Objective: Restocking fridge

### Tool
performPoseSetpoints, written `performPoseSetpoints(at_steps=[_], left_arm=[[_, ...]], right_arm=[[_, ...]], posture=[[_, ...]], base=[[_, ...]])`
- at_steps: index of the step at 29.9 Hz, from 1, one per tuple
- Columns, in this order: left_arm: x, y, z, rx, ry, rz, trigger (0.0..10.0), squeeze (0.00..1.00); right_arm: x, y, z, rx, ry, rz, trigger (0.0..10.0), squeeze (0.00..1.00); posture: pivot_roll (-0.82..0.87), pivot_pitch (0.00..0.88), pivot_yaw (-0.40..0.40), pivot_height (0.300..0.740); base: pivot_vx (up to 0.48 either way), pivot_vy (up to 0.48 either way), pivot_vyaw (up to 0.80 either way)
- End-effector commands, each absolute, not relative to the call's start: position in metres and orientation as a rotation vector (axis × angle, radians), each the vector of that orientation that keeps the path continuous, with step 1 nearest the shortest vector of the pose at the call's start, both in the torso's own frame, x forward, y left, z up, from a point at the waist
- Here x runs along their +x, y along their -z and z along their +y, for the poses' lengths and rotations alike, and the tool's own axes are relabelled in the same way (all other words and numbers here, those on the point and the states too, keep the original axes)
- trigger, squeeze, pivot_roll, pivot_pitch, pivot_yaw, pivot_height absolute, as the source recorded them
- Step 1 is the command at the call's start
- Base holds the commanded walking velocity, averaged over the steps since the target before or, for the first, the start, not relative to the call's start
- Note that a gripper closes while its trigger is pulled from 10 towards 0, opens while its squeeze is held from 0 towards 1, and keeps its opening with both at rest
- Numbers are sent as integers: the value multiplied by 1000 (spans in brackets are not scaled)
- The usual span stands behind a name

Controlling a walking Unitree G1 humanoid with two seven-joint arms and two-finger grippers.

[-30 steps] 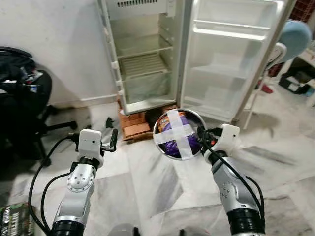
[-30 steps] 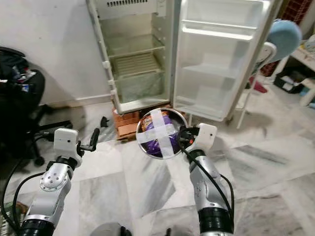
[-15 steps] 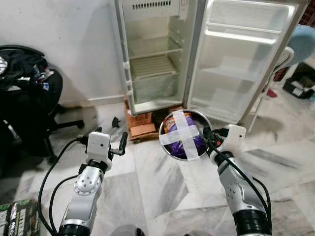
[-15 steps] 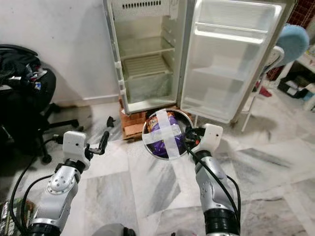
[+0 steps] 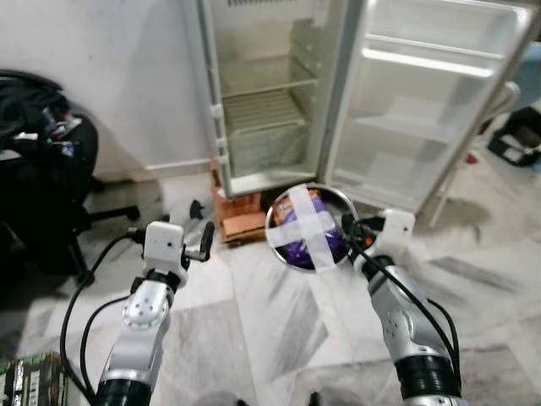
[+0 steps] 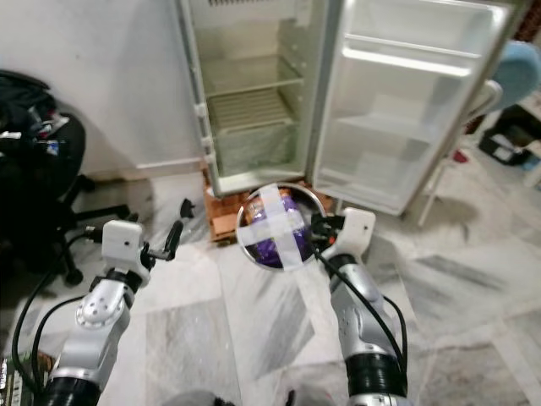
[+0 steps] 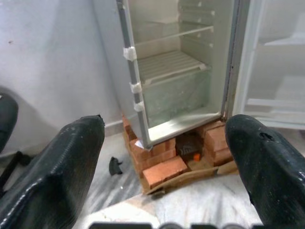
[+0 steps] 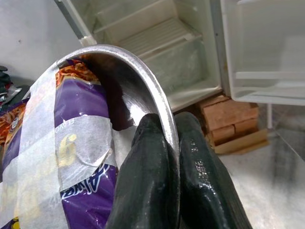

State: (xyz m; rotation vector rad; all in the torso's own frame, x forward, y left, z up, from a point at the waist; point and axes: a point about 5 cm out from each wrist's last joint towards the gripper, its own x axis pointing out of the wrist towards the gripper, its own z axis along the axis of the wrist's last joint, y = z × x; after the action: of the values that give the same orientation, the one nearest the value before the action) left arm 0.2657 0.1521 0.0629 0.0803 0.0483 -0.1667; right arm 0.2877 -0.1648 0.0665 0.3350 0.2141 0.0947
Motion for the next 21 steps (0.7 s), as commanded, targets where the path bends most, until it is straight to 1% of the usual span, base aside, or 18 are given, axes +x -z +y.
performPoseSetpoints(at_steps=[1, 5, 8, 13, 21], left_arm=[[265, -63, 153, 93, 174, 51, 10000, 0], [266, -63, 153, 99, 173, 52, 10000, 0], [267, -63, 153, 102, 176, 48, 10000, 0], [267, -63, 151, 104, 191, 42, 10000, 0], [268, -62, 152, 107, 195, 38, 10000, 0]], right_arm=[[291, -71, -165, 338, -96, 192, 10000, 0], [292, -71, -165, 338, -95, 190, 10000, 0], [293, -78, -165, 285, -113, 155, 10000, 0], [293, -78, -165, 289, -108, 153, 10000, 0], [294, -79, -164, 288, -108, 150, 10000, 0]], posture=[[-43, 0, 11, 740], [-43, 0, 12, 740], [-45, 0, 15, 740], [-45, 0, 15, 740], [-51, 0, 15, 740]], base=[[304, 296, 400], [0, 0, 102], [0, 0, 0], [316, 0, 438], [448, 0, 434]])
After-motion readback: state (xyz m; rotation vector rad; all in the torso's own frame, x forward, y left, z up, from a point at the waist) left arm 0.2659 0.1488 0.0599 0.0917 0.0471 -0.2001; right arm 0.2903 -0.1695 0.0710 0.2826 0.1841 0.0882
